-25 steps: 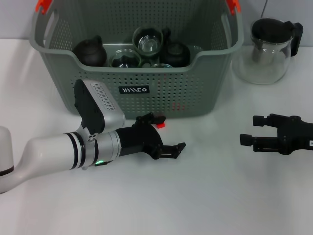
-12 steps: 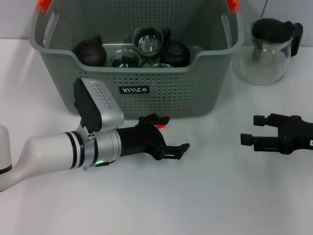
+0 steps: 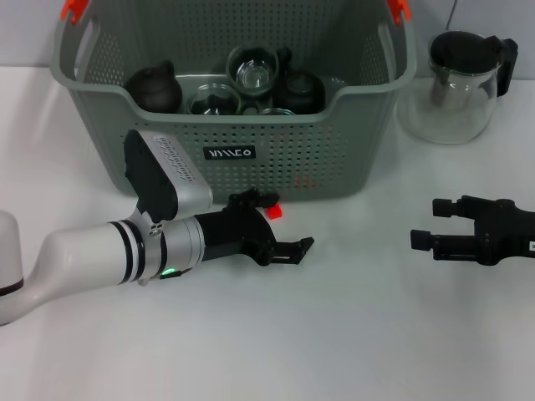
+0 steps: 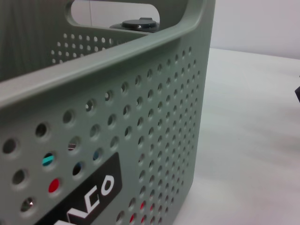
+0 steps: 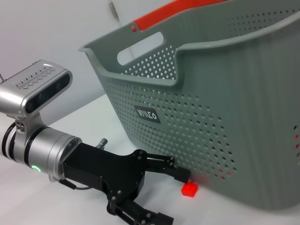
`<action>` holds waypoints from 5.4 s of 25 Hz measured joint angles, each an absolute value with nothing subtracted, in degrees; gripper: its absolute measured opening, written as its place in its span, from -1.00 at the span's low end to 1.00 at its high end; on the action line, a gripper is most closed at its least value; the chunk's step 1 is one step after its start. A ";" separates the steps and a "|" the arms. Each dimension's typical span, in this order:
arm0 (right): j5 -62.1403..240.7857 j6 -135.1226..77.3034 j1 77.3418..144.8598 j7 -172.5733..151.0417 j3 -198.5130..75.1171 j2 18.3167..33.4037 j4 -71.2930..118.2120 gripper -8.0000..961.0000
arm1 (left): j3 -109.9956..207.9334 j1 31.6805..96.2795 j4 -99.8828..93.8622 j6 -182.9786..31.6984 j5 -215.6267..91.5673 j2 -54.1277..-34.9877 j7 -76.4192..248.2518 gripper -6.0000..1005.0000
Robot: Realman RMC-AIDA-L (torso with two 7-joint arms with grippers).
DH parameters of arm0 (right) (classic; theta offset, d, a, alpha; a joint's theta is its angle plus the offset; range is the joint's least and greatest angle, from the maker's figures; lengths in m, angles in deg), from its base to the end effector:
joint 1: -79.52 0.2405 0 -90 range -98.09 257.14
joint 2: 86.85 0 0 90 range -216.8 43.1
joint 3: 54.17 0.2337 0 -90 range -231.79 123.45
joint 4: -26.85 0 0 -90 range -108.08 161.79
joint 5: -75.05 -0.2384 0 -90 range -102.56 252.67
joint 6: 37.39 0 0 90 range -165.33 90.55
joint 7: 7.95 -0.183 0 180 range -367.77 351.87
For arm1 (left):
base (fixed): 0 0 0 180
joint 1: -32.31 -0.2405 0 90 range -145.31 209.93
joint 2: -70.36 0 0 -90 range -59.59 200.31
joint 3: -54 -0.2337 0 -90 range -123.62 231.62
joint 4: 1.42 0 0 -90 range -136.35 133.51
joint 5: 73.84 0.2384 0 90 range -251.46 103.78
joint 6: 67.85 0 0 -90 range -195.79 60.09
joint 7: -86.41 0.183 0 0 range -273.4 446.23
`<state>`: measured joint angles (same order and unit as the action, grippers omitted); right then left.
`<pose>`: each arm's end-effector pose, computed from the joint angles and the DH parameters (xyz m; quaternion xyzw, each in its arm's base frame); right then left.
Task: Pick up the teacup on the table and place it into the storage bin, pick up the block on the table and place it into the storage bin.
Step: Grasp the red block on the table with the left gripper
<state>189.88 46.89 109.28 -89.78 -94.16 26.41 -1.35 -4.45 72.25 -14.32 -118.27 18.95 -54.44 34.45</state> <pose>0.2933 0.3534 -0.0150 -0.9198 0.2997 0.2082 0.1439 -0.2430 0.3803 -0.1586 -0.9484 -0.1639 -0.1370 0.2345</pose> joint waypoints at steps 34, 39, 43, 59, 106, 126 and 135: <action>189.83 46.90 109.54 -89.78 -94.16 26.15 -1.36 0.95 | -6.05 72.20 -13.70 -125.53 19.46 -53.94 32.38 0.65; 189.84 46.90 109.57 -89.78 -94.16 26.10 -1.35 0.95 | -6.04 71.79 -14.60 -129.50 20.14 -53.67 30.84 0.64; 189.85 46.91 109.61 -89.78 -94.16 26.09 -1.36 0.95 | -5.85 70.91 -16.32 -127.44 21.55 -53.93 29.10 0.64; 189.84 46.89 109.63 -89.78 -94.16 26.18 -1.36 0.95 | -5.35 70.48 -16.46 -120.10 21.08 -54.43 28.95 0.62; 190.19 46.45 110.11 -89.69 -93.72 26.45 -1.36 0.95 | -6.04 74.22 -13.01 -114.49 18.89 -54.45 28.37 -0.09; 190.19 46.48 109.69 -89.69 -93.76 26.53 -1.35 0.95 | -5.98 74.35 -12.41 -114.25 18.88 -54.45 28.05 -0.26; 190.19 46.51 109.61 -89.69 -93.71 26.53 -1.36 0.95 | -6.03 74.39 -12.40 -114.71 18.98 -54.44 27.16 -0.59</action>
